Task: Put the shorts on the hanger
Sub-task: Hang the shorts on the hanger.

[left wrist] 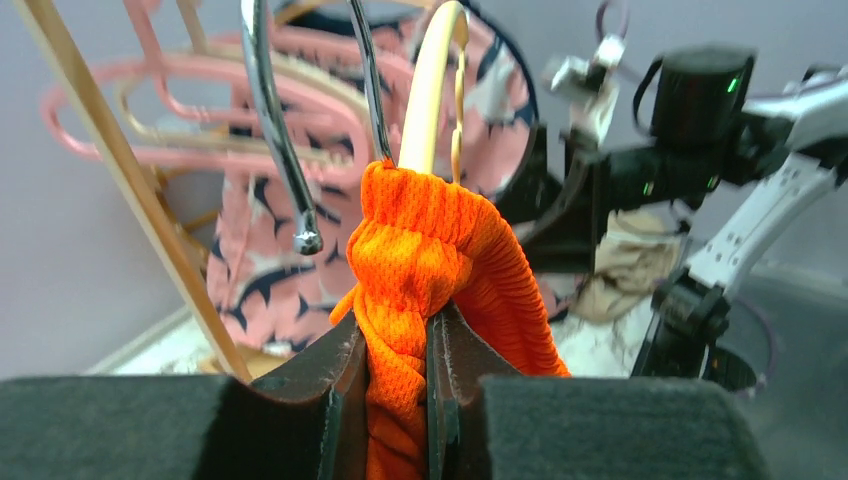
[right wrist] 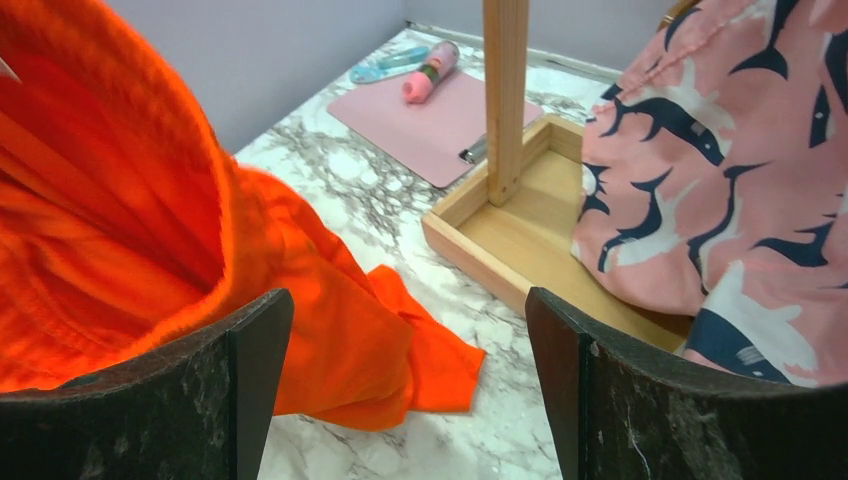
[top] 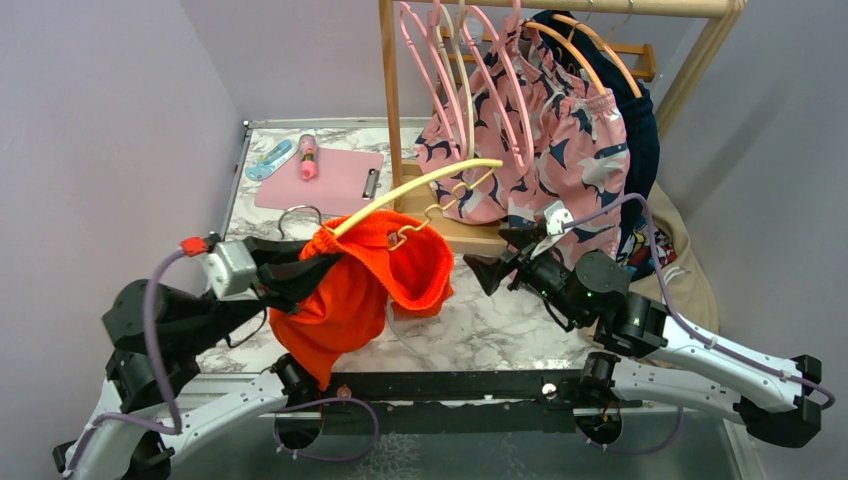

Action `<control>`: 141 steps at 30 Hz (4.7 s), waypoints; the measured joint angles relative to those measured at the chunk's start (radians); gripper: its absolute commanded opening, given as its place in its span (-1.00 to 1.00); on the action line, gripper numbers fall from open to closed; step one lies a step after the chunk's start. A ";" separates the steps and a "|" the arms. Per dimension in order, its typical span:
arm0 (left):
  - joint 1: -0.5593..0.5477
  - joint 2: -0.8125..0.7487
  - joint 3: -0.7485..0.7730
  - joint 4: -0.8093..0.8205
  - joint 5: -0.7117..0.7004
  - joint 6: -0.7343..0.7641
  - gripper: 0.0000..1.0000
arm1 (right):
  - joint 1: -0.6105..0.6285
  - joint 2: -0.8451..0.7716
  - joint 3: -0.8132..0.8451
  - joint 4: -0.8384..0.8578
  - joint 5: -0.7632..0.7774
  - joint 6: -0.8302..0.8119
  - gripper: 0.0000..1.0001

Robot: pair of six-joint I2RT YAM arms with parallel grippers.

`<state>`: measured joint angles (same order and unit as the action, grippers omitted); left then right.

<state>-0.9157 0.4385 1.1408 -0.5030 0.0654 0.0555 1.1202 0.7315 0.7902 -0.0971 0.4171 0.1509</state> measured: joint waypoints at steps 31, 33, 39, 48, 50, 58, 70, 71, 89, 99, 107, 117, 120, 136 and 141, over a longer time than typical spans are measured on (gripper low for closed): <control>0.000 -0.209 -0.412 0.278 -0.078 -0.169 -1.00 | 0.000 0.035 -0.078 -0.049 0.072 0.470 0.50; 0.000 -0.212 -0.412 0.277 -0.079 -0.171 -1.00 | 0.000 0.034 -0.097 -0.028 0.068 0.497 0.44; 0.000 -0.222 -0.412 0.277 -0.079 -0.175 -1.00 | 0.000 0.063 -0.120 0.056 0.031 0.543 0.36; 0.000 -0.222 -0.412 0.274 -0.078 -0.174 -1.00 | 0.000 0.219 -0.102 0.073 -0.021 0.592 0.16; 0.000 -0.222 -0.412 0.273 -0.077 -0.174 -1.00 | 0.000 0.237 -0.097 0.073 -0.025 0.599 0.15; 0.000 -0.222 -0.412 0.270 -0.077 -0.174 -1.00 | 0.000 0.261 -0.085 0.081 -0.026 0.605 0.20; 0.000 -0.217 -0.412 0.269 -0.074 -0.174 -1.00 | -0.002 0.341 -0.021 0.104 -0.027 0.581 -0.02; 0.000 -0.217 -0.411 0.269 -0.074 -0.174 -1.00 | -0.002 0.351 -0.016 0.103 -0.027 0.581 -0.09; 0.000 -0.177 -0.330 0.187 -0.056 -0.154 -1.00 | -0.010 0.256 -0.010 0.022 0.029 0.462 -0.98; 0.000 -0.109 -0.164 0.024 0.044 -0.062 -1.00 | -0.010 0.208 0.204 -0.246 0.151 0.259 -0.98; 0.000 -0.106 -0.146 -0.053 0.088 -0.051 -1.00 | -0.010 0.246 0.307 -0.370 0.203 0.205 -0.99; 0.000 -0.085 -0.131 -0.097 0.094 -0.043 -1.00 | -0.010 0.261 0.333 -0.440 0.234 0.174 -0.99; 0.000 -0.085 -0.131 -0.103 0.092 -0.037 -1.00 | -0.010 0.259 0.338 -0.451 0.241 0.164 -0.98; 0.000 -0.071 -0.134 -0.146 0.076 -0.011 -1.00 | -0.010 0.248 0.365 -0.485 0.277 0.107 -0.98; 0.000 -0.064 -0.136 -0.174 0.049 -0.001 -1.00 | -0.010 0.246 0.369 -0.494 0.282 0.097 -0.99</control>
<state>-0.9157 0.3744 1.0046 -0.6765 0.1146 0.0544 1.1103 0.9779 1.1595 -0.5907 0.6987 0.2478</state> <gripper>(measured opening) 0.204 0.015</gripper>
